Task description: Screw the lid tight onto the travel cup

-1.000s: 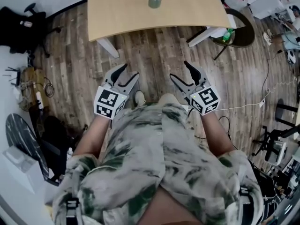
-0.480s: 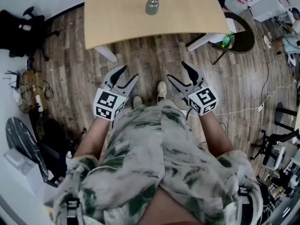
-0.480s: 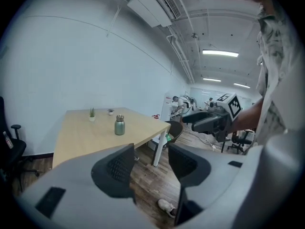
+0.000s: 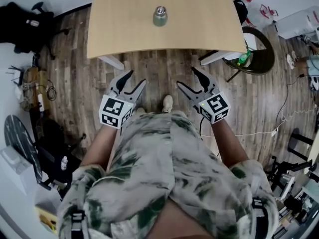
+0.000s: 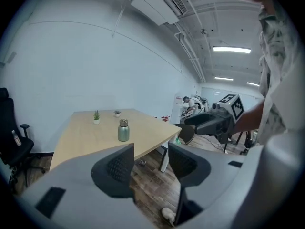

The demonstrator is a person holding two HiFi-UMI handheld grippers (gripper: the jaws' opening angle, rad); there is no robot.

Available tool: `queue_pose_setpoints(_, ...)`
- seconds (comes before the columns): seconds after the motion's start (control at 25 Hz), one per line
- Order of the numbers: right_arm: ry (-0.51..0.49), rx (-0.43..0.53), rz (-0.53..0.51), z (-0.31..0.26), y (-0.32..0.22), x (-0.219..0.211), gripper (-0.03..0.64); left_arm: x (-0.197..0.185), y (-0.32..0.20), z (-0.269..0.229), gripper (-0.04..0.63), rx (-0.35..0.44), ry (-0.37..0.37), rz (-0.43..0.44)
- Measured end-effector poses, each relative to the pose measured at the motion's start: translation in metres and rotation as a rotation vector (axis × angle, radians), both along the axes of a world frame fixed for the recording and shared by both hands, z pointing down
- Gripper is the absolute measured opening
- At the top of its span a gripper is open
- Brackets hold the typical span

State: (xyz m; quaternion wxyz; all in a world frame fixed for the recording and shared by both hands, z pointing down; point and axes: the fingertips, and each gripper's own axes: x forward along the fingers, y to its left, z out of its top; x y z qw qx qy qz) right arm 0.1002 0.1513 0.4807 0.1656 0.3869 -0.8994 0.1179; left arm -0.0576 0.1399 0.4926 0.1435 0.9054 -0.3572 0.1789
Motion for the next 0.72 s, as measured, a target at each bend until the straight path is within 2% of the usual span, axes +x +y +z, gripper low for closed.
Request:
queue_pose_setpoints(0.32, -0.036, 0.006, -0.079, 0.008, -0.044, 0.031, 0.334, 0.038, -0.031, -0.003, 0.218, 0.011, -0.019, -0.076)
queue_pose_setpoints(0.52, -0.052, 0.001, -0.089, 0.017, -0.072, 0.038, 0.334, 0.038, -0.044, -0.002, 0.218, 0.008, -0.028, -0.113)
queue_pose_setpoints(0.72, -0.046, -0.004, -0.091, 0.021, -0.096, 0.026, 0.334, 0.024, -0.069, 0.002, 0.218, -0.004, -0.023, -0.122)
